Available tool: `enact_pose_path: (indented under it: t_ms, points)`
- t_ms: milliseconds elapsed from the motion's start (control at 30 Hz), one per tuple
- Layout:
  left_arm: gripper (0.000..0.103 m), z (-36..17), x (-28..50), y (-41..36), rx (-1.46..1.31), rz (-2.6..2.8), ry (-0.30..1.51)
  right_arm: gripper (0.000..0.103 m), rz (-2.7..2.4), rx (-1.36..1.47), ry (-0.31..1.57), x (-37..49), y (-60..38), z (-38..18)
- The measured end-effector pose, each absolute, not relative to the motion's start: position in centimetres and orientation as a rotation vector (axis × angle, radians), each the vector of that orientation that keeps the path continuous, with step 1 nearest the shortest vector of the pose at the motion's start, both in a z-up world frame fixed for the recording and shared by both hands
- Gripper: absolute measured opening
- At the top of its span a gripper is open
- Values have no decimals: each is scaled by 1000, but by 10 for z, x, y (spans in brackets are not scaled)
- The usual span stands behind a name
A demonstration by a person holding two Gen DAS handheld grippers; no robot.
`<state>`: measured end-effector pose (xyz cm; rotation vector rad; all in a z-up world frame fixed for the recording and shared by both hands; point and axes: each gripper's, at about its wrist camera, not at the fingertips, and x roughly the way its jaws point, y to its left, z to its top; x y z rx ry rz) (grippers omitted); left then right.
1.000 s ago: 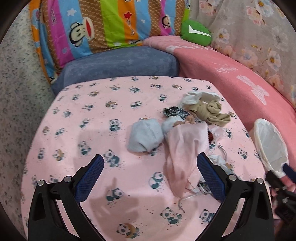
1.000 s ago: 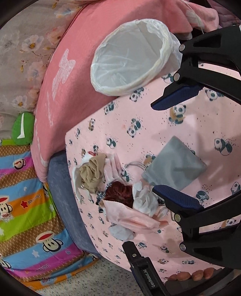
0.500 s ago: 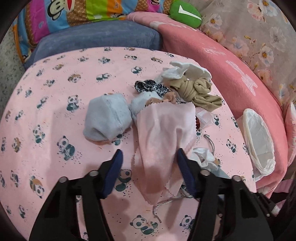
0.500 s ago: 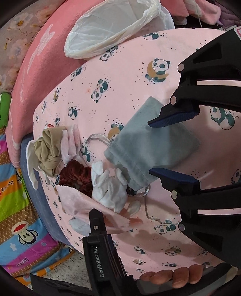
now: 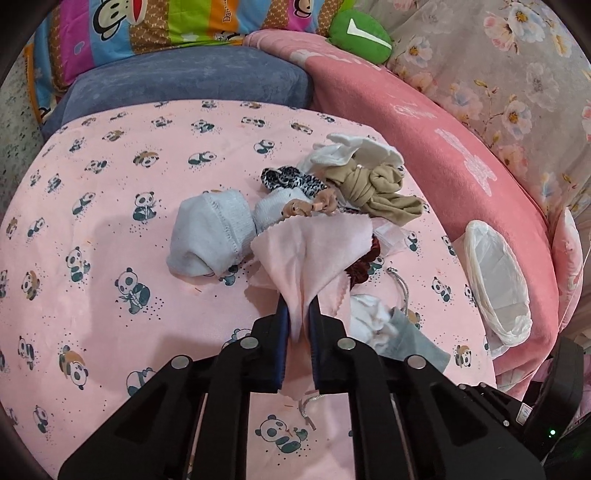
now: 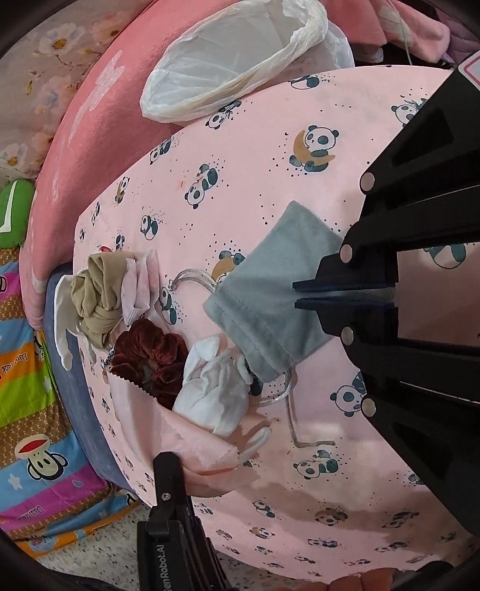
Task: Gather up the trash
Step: 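Carry the grey pouch and pink cloth toward the white trash bin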
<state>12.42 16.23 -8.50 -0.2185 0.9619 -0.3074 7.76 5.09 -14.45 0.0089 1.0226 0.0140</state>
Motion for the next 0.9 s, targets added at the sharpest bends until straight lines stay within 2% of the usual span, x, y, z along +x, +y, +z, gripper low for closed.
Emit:
enact_pose_path:
  t_ms: [167, 600, 767, 900]
  points:
    - [9, -69, 120, 160, -200, -303, 931, 3, 12, 32, 1001, 74, 46, -132]
    - [8, -6, 107, 134, -159, -374, 815, 3, -40, 98, 821, 64, 0, -47]
    - [8, 16, 106, 117, -148, -418, 777, 3, -46, 111, 795, 59, -13, -37]
    - [10, 7, 109, 109, -155, -452, 815, 3, -42, 125, 806, 56, -18, -43]
